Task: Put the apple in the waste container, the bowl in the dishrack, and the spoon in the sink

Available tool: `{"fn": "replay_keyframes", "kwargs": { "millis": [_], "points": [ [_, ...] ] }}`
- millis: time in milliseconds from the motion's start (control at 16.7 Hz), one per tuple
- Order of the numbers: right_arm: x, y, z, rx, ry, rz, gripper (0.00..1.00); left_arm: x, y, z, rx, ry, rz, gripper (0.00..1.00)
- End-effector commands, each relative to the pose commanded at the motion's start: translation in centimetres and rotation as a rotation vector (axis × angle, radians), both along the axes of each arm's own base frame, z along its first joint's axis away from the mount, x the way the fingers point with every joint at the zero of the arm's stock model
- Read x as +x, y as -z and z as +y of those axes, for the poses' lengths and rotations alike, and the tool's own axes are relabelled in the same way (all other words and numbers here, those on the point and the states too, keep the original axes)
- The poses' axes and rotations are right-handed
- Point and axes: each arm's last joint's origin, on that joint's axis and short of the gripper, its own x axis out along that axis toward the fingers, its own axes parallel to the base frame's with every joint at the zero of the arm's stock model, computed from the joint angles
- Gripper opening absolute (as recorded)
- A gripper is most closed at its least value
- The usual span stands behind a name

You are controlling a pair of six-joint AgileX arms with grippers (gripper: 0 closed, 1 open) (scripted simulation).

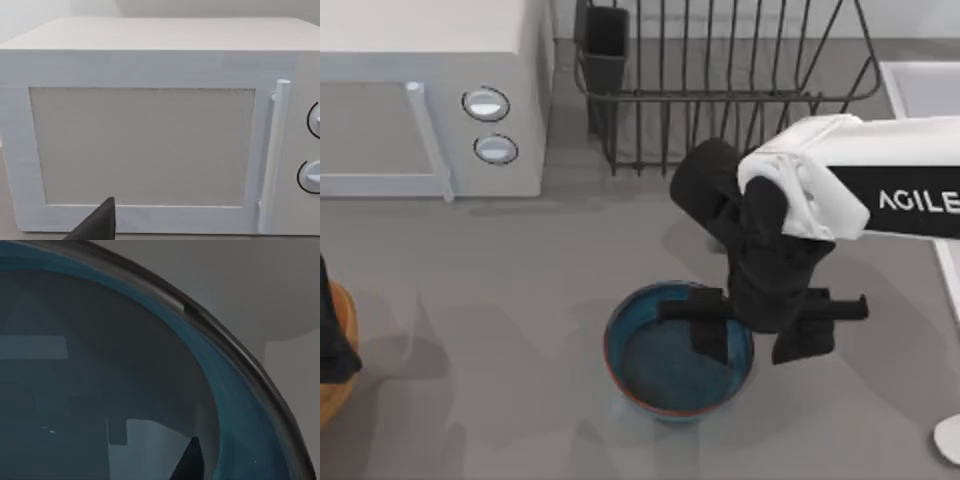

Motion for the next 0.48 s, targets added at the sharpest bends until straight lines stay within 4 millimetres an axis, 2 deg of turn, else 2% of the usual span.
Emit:
{"fn": "replay_keyframes", "kwargs": {
  "millis": [240,480],
  "points": [
    [0.00,0.00,0.00,0.000,0.000,0.000,0.02,0.00,0.00,0.00,0.000,0.000,0.000,1.00],
    [0.00,0.00,0.00,0.000,0.000,0.000,0.00,0.00,0.00,0.00,0.000,0.000,0.000,1.00]
  ]
}}
